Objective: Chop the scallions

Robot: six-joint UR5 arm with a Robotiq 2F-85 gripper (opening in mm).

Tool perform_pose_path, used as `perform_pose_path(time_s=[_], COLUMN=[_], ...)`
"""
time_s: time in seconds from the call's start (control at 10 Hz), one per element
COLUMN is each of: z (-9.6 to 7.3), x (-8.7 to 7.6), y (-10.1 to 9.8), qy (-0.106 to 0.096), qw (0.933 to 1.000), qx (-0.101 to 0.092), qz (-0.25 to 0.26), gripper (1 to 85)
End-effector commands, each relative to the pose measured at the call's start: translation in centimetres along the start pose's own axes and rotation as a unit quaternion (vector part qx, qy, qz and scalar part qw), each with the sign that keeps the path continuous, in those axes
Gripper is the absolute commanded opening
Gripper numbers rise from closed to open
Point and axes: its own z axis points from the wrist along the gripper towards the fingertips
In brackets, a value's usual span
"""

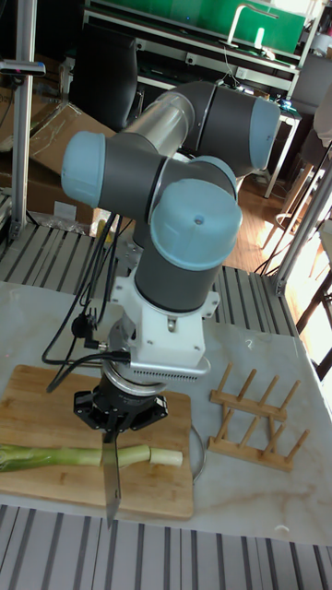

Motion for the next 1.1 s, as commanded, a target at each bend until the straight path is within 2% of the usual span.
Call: perform_pose_path(time_s=[0.0, 0.1, 0.2, 0.3, 0.4, 0.6, 0.8, 1.0], z=[-1.1, -1.4, -1.4, -1.2, -1.1, -1.5, -1.9, -1.1], x=[-0.3, -0.2, -0.4, -0.4, -0.2, 0.8, 1.1, 1.3], y=[-0.3, -0.5, -1.5, -1.8, -2.5, -3.7, -3.6, -4.5], qy=[-0.013, -0.015, -0.022, -0.028, -0.031, -0.025, -0.024, -0.029], qw=[0.9999, 0.9997, 0.9997, 0.9992, 0.999, 0.9994, 0.9993, 0.9992], qx=[-0.011, -0.017, -0.013, -0.027, -0.031, -0.024, -0.028, -0.028], qz=[0.001, 0.004, 0.002, 0.005, 0.007, 0.004, 0.001, -0.009], gripper=[1.3, 1.3, 1.3, 1.3, 1.3, 1.3, 1.3, 1.3])
